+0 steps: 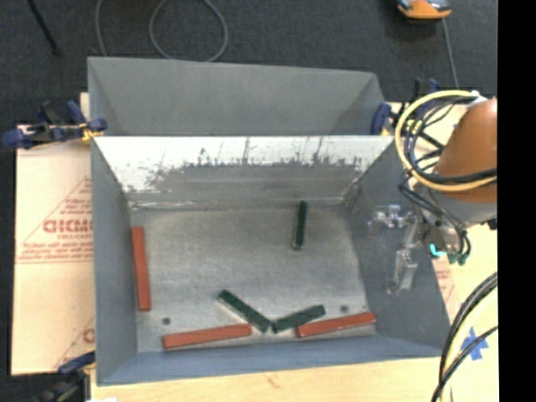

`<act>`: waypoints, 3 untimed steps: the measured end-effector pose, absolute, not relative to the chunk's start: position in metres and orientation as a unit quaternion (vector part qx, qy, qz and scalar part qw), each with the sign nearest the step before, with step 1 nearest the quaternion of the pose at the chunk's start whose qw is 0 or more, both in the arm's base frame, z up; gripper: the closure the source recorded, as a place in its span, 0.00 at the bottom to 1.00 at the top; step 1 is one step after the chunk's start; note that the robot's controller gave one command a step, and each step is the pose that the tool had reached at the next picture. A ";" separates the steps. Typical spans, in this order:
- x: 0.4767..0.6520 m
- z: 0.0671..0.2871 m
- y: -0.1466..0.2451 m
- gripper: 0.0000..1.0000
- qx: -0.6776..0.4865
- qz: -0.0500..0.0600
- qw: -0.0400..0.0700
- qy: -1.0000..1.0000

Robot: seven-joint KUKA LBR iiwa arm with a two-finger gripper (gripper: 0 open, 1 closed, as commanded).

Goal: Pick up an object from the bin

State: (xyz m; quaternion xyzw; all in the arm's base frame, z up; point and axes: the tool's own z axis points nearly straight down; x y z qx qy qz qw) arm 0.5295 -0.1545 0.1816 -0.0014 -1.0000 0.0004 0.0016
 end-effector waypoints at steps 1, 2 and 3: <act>0.474 0.082 -0.125 0.00 0.078 0.002 -0.006 -0.997; 0.521 0.071 -0.110 0.00 0.087 0.001 -0.004 -0.996; 0.519 0.071 -0.111 1.00 0.089 0.002 -0.002 -0.996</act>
Offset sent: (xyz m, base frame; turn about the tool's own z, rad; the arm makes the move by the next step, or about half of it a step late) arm -0.0584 0.0305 -0.0997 -0.1605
